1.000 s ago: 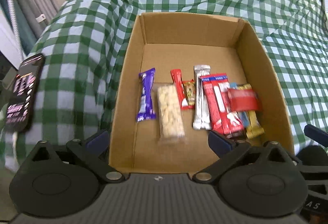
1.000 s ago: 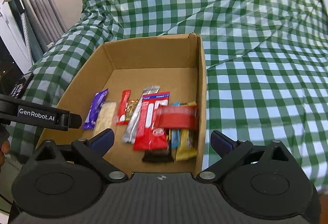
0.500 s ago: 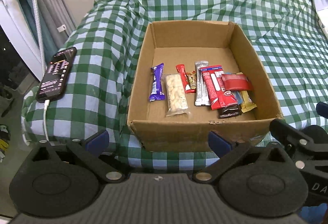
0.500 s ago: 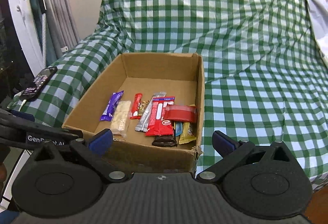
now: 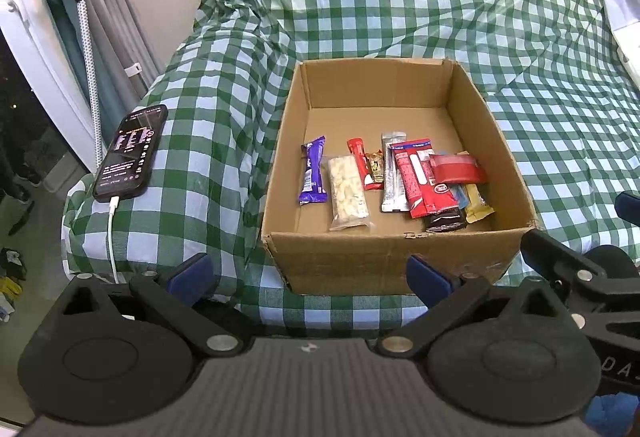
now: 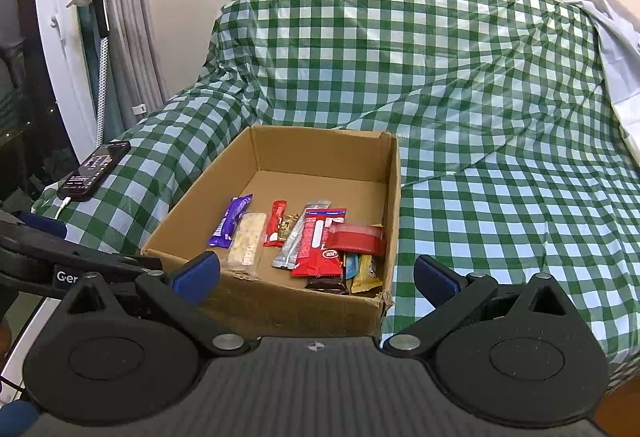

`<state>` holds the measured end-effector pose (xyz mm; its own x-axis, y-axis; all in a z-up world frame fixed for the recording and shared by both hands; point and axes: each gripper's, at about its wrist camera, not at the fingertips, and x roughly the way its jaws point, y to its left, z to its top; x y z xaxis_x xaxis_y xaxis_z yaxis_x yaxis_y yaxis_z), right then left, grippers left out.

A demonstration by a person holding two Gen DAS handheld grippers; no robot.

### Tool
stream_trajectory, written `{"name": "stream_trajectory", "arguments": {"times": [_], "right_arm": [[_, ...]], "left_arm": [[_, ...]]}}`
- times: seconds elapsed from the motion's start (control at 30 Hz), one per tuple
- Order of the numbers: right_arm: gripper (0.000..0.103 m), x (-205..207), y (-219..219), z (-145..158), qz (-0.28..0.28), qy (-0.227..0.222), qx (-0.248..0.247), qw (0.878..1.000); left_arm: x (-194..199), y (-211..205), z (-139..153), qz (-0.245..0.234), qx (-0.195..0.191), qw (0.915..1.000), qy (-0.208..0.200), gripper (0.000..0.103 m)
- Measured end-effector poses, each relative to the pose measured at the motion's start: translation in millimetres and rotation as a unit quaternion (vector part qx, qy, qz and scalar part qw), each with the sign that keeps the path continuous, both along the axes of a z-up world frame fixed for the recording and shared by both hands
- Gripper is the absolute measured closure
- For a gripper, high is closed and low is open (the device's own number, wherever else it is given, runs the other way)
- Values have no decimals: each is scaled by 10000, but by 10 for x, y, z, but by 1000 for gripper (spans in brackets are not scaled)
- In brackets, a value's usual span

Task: Organize snacks

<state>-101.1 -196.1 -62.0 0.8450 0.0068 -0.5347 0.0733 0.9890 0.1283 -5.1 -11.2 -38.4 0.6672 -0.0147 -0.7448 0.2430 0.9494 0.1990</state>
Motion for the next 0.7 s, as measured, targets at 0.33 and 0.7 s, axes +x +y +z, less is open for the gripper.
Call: {"name": "stream_trajectory", "arguments": {"times": [0.33,0.7], "right_arm": [[1,-25,6,20,-2,-11,-10,10000],[1,-18,10,21,-3,-4,-8,10000]], "left_arm": [[-11,4,13,3,16,10000,-19,0],[11,35,-1,33,63,10000,-32,0]]}}
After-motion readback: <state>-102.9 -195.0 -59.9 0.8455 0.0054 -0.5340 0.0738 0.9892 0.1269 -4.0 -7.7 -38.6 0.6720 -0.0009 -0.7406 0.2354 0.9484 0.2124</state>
